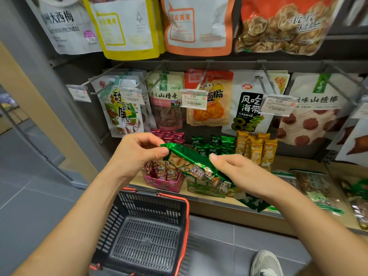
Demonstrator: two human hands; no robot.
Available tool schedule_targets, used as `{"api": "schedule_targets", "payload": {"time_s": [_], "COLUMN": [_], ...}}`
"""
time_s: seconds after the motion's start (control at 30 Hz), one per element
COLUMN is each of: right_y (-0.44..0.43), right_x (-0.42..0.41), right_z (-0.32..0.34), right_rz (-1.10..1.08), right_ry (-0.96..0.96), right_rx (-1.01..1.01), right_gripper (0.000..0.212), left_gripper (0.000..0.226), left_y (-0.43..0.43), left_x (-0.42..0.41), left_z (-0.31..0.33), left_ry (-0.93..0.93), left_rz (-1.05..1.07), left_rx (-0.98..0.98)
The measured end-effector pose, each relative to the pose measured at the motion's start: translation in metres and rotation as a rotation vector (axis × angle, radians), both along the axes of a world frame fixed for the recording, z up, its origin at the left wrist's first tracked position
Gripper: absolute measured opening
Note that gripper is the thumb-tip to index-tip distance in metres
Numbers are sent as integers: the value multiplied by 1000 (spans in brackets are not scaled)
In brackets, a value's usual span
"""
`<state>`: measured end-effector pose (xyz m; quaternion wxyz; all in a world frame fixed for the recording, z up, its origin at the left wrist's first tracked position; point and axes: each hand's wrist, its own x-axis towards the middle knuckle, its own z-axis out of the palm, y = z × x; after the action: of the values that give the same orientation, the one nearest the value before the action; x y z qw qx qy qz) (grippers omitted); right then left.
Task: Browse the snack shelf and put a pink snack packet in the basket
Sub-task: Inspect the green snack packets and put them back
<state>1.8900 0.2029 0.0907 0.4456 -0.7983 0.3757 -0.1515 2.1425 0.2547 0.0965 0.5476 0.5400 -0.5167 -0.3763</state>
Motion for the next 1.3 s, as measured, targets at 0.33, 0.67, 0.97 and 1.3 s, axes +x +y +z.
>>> {"api": "schedule_targets", "payload": {"time_s": [0.33, 0.67, 0.97, 1.3], "right_y": [2, 4, 9, 4], "right_x": [-1, -7, -9, -6], "right_z": [-1, 1, 14, 5], "right_rz": [134, -14, 20, -61], "right_ry": [137, -57, -223, -82], "right_rx": [35, 161, 465, 235], "right_gripper": [56, 21, 32, 23], "left_gripper": [32, 8, 11, 23], "left_y": [-5, -6, -5, -8], "left_x": [-3, 9, 10, 9], "left_z": [-9, -5, -4, -9], "left_ry": [-159, 162, 74, -156], "left_rz": [35, 165, 225, 399], "left_rx": [-6, 12, -59, -141]}}
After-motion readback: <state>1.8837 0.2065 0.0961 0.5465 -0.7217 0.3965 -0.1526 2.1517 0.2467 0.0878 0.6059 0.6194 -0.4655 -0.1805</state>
